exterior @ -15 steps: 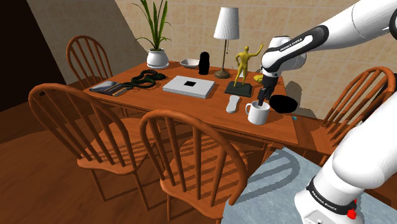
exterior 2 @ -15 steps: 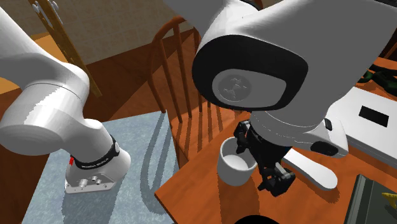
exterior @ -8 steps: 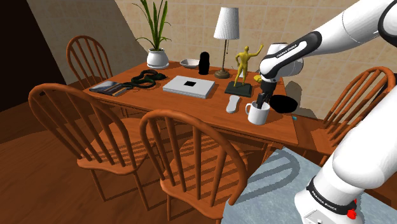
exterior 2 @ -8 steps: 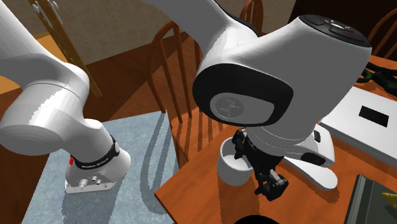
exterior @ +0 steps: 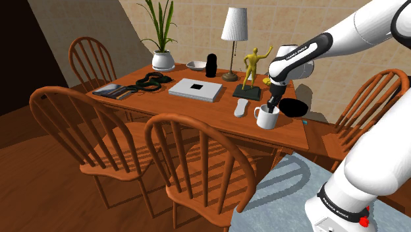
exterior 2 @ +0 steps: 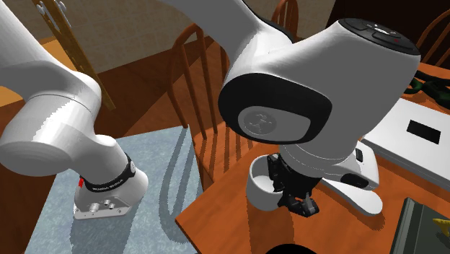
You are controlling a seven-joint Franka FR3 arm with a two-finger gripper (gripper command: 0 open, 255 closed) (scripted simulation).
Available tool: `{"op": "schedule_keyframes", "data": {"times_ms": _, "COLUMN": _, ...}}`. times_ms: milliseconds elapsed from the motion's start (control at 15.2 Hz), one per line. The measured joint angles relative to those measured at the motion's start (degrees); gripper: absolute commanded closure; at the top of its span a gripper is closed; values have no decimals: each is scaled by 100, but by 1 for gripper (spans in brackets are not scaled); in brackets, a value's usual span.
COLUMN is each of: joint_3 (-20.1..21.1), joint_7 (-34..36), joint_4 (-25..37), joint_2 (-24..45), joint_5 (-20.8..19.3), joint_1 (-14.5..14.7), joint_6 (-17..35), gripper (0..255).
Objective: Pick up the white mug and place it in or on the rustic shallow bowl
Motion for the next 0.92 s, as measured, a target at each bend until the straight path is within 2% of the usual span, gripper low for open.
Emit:
{"op": "schedule_keyframes", "data": {"times_ms": 462, "joint_3": -1, "joint_7": 0, "joint_4": 1, "joint_2": 0, "joint_5": 0, "joint_1": 0, "joint_6": 1, "gripper": 255}}
{"op": "schedule_keyframes", "data": {"times_ms": 924, "joint_3": 42, "joint_7": 96, "joint_4": 205, "joint_2": -297, "joint_5": -128, "joint_1": -14, "joint_6": -479, "gripper": 255}}
